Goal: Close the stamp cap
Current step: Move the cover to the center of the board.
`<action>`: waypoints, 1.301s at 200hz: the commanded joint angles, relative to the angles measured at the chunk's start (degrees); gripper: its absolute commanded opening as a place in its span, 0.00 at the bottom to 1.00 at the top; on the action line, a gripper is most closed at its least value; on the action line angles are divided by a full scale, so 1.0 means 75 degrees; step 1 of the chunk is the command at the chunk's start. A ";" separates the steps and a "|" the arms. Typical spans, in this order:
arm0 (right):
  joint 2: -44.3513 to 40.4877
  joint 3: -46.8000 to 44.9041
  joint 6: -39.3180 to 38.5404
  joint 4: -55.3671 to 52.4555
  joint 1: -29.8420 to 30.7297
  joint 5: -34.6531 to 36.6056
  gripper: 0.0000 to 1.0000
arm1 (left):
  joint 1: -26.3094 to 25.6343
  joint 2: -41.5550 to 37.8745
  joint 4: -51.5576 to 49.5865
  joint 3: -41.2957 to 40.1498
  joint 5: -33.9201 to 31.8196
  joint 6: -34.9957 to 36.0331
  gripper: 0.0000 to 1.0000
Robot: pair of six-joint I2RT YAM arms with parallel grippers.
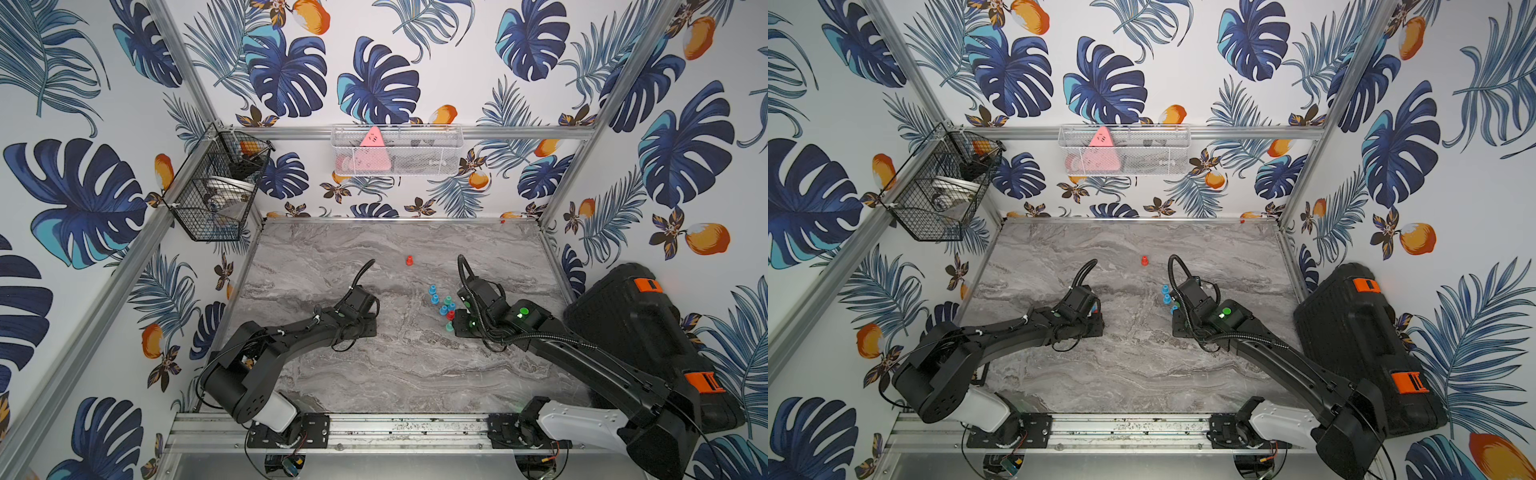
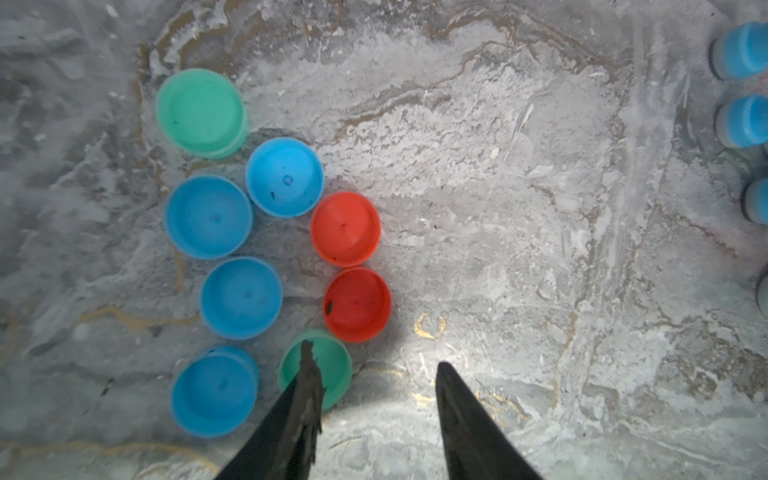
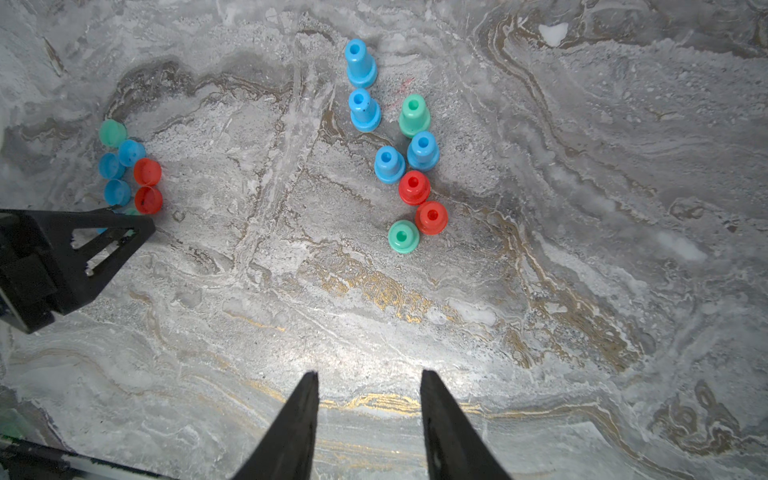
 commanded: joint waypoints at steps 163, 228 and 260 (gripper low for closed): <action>-0.0353 -0.0151 0.0229 -0.0066 0.0022 -0.0056 0.42 | -0.1597 0.0151 0.0344 -0.0604 -0.0579 -0.0797 0.49; -0.0454 -0.0214 0.0292 -0.0109 0.0034 -0.0045 0.41 | -0.2750 0.0846 0.0538 -0.0217 -0.0849 -0.1266 0.49; -0.0556 -0.0201 0.0280 -0.0217 0.0034 0.0026 0.41 | -0.3028 0.1311 0.0602 0.0240 -0.0822 -0.1304 0.49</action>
